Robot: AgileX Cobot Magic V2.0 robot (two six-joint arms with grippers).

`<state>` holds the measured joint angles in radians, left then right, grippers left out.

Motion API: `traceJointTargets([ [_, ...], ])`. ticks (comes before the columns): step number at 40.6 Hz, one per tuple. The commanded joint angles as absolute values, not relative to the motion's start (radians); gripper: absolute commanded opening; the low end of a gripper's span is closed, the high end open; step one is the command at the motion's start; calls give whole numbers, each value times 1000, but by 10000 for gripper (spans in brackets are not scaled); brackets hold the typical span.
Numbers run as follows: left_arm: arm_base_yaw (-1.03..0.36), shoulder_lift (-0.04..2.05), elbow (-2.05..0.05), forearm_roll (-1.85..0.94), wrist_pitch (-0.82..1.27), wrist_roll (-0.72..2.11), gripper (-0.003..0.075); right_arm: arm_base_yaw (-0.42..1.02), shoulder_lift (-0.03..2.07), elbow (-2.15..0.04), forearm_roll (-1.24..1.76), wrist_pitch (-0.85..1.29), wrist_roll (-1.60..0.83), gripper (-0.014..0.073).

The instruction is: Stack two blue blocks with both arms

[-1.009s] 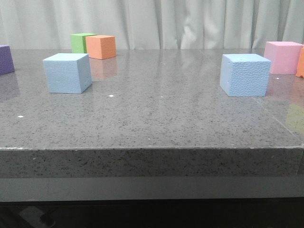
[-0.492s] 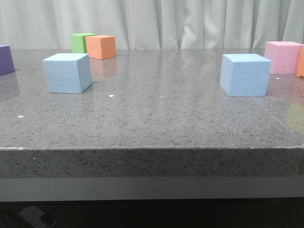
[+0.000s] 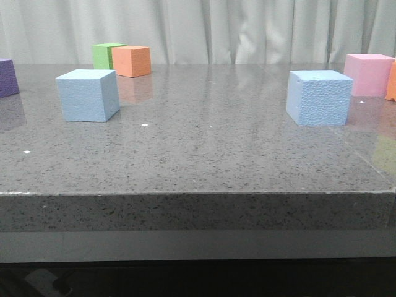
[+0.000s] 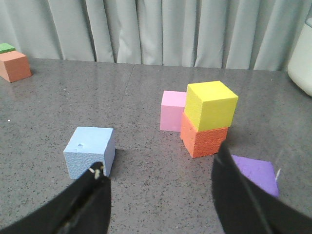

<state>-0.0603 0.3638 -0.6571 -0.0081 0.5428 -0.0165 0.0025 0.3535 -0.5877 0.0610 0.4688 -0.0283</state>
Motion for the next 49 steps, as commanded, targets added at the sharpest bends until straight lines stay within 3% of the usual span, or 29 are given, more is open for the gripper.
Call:
traceJointTargets([
  [1, -63, 381, -689, -14, 454, -23, 597, 2, 369, -622, 70, 379, -34, 470],
  [11, -63, 381, -689, -14, 454, -23, 597, 2, 377, -635, 149, 415, -34, 475],
  [19, -63, 381, -689, -14, 454, -23, 597, 2, 471, -716, 186, 532, -34, 587],
  [30, -63, 381, -689, -14, 454, -23, 597, 5, 624, -831, 309, 619, -178, 582],
  [37, -63, 381, -689, -14, 454, -23, 597, 79, 759, -933, 491, 749, -373, 582],
  [49, -63, 381, -689, -14, 454, -23, 597, 239, 1075, -1171, 451, 935, -362, 582],
])
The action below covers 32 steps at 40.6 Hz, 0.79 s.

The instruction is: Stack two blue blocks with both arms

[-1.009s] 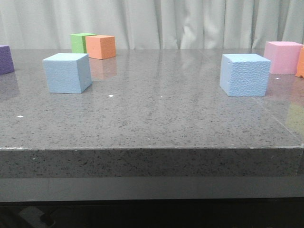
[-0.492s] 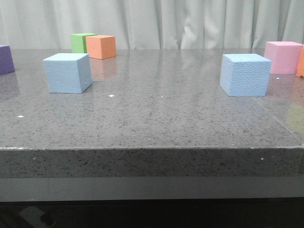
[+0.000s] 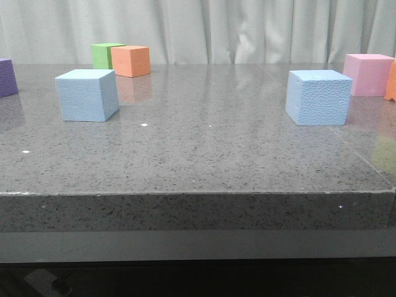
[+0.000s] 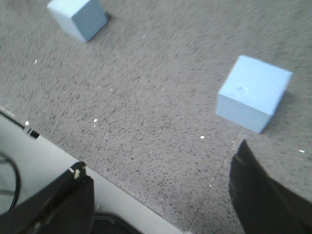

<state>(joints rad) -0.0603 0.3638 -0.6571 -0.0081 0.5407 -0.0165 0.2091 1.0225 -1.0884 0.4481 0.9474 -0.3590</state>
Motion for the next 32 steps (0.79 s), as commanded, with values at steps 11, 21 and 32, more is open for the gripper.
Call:
traceJointTargets([
  [11, -63, 381, -689, -14, 454, -23, 597, 342, 1304, -1400, -23, 954, 105, 582],
  [21, -63, 381, -689, -14, 454, -23, 597, 319, 1449, -1501, -143, 925, 278, 582],
  [32, -63, 381, -689, -14, 454, -23, 597, 316, 1563, -1502, -139, 834, 385, 584],
])
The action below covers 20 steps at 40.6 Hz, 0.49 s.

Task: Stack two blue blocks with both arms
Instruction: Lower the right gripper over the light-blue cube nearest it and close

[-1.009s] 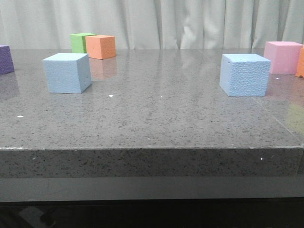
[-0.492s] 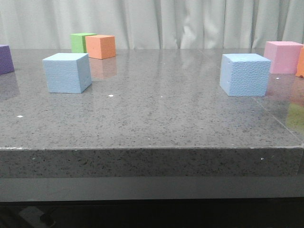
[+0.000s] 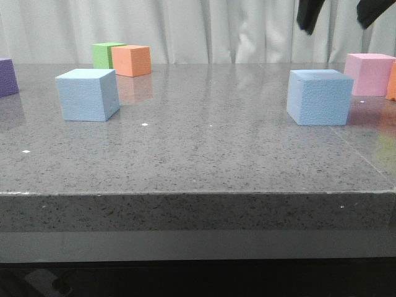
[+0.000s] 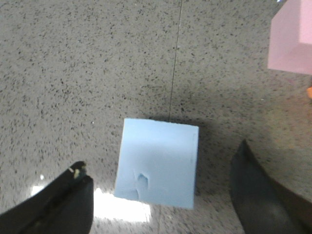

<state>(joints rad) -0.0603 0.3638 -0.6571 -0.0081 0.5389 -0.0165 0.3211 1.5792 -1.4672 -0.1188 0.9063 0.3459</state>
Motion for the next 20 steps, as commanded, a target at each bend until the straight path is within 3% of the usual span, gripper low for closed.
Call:
traceJointTargets([
  [1, -63, 381, -689, -14, 454, -23, 597, 316, 1569, -1502, -139, 829, 387, 584],
  [20, -63, 381, -689, -14, 454, -23, 597, 316, 1699, -1502, -140, 820, 420, 584],
])
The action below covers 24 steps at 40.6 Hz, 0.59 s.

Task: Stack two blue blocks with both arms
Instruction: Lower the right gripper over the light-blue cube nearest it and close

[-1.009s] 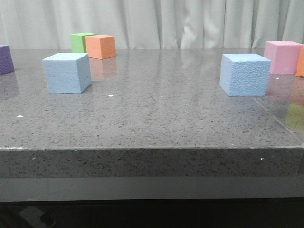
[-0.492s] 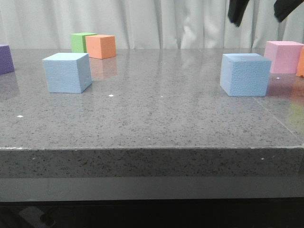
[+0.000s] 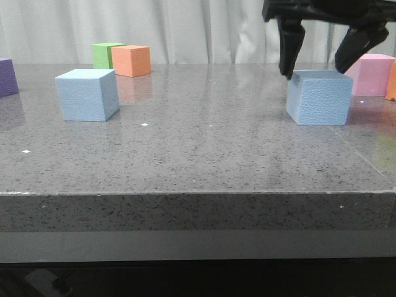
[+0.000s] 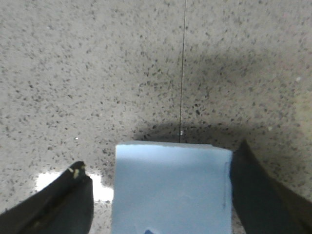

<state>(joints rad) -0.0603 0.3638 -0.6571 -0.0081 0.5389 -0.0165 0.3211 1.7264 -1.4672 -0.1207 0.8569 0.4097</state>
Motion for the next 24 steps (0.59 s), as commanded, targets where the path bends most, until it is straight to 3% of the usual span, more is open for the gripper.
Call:
traceJointTargets([
  [1, -63, 381, -689, -14, 454, -23, 597, 316, 1705, -1502, -139, 823, 421, 584],
  [8, -63, 381, -689, -14, 454, -23, 597, 316, 1724, -1502, -139, 848, 431, 577],
  [17, -63, 381, -689, -14, 454, -23, 597, 316, 1723, -1502, -139, 867, 431, 426],
  [24, -63, 381, -689, -14, 454, -23, 597, 328, 1688, -1510, -134, 890, 431, 416],
])
